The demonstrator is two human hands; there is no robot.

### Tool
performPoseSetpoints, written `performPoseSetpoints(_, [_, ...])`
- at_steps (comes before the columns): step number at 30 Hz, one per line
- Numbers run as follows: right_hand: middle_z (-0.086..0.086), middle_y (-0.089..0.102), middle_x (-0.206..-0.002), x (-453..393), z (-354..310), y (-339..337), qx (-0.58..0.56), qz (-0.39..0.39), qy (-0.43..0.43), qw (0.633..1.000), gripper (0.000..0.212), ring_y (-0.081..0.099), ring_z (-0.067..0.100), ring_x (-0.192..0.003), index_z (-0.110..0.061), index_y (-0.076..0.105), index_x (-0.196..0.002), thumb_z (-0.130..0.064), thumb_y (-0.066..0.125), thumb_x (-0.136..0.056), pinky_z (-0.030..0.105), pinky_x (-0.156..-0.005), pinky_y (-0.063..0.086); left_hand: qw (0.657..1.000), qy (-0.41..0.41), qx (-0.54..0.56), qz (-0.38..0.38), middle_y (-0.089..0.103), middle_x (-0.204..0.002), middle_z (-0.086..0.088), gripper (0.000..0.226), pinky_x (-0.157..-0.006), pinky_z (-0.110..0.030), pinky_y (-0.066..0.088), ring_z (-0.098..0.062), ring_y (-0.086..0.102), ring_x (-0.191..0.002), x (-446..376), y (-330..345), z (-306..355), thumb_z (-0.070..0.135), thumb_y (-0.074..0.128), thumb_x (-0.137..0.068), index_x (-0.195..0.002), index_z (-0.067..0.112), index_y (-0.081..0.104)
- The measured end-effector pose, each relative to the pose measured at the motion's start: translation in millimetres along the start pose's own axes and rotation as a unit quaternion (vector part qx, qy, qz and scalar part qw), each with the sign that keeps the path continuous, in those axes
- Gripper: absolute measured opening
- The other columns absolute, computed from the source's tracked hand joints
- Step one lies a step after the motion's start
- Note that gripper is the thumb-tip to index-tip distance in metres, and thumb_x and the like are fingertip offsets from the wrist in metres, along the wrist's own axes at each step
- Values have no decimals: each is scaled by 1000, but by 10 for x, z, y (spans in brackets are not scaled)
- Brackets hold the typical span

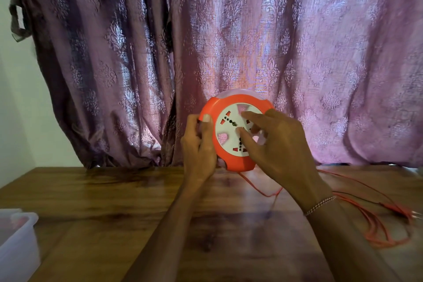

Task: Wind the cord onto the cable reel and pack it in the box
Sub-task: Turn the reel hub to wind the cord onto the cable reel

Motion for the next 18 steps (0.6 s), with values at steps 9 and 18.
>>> performPoseSetpoints(9, [6,50,-140,-18,-61,-34,71,-151,-99,981,53,43,34,-123,-44,70,-112,-15,43,-78,45,-92,49,1000,12,6,-8,67,-75,1,45,-63,-37,51,-6,58,-67,0,3,20,49,43,-99,-94,6,55])
performPoseSetpoints(18, [6,59,-103,48,-62,23,133,-70,-49,987,56,56,30,-98,-54,55,-126,-43,59,-72,43,-80,48,1000,18,-4,-7,61,-66,-1,36,-54,-30,43,-2,50,-58,14,3,61,45,45,-101,-88,12,52])
Point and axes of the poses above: each hand's wrist, its own x-axis away from the middle knuckle, its own y-axis out of the palm, z = x × y, the point moved 3 cm from there along -x, towards the middle knuckle
